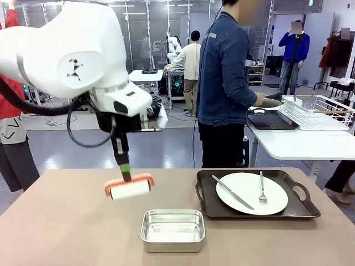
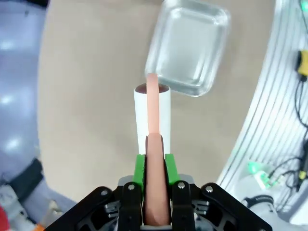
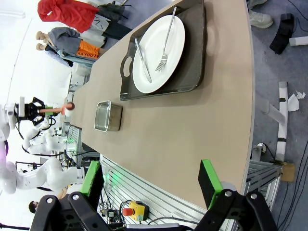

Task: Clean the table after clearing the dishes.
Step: Place the Lint Roller back on top of the Airtight Container.

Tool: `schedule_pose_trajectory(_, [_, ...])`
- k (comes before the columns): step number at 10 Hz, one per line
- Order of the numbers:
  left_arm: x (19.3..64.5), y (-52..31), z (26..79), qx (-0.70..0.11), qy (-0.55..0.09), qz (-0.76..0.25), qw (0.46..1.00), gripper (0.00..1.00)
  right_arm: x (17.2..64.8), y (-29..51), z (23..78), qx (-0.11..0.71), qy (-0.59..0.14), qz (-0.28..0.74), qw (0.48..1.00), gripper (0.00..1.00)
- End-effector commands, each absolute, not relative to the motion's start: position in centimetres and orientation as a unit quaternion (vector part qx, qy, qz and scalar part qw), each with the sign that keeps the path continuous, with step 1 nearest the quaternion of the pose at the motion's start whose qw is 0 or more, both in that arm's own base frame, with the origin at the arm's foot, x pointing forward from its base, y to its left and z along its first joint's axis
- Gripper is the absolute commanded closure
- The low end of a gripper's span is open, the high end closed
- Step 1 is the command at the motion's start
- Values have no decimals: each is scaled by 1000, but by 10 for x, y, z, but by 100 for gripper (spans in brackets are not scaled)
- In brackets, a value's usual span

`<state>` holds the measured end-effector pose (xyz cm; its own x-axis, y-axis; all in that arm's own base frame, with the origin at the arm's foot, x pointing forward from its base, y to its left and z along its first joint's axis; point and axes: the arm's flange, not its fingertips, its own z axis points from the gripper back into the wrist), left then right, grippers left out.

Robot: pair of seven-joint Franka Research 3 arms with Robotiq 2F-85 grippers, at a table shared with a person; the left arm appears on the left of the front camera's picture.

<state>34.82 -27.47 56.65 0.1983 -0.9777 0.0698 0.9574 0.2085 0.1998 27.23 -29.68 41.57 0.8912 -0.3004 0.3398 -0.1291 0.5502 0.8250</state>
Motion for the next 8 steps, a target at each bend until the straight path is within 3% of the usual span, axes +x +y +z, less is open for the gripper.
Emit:
schedule_pose_trajectory(1, [316, -270, 561, 53, -106, -681, 723, 79, 270, -296, 420, 475, -230, -51, 848, 0])
schedule_pose_trajectory(2, [308, -266, 564, 77, -126, -681, 717, 79, 270, -296, 420, 475, -230, -51, 848, 0])
schedule_pose_trajectory(3, [327, -286, 559, 57, -88, -659, 744, 79, 270, -296, 420, 475, -230, -51, 848, 0])
schedule_pose_trajectory(6, [327, -286, 559, 57, -88, -659, 744, 79, 270, -296, 420, 475, -230, -51, 848, 0])
schedule_pose_trajectory(8, [326, -309, 556, 74, -58, -687, 721, 79, 270, -296, 420, 475, -230, -51, 848, 0])
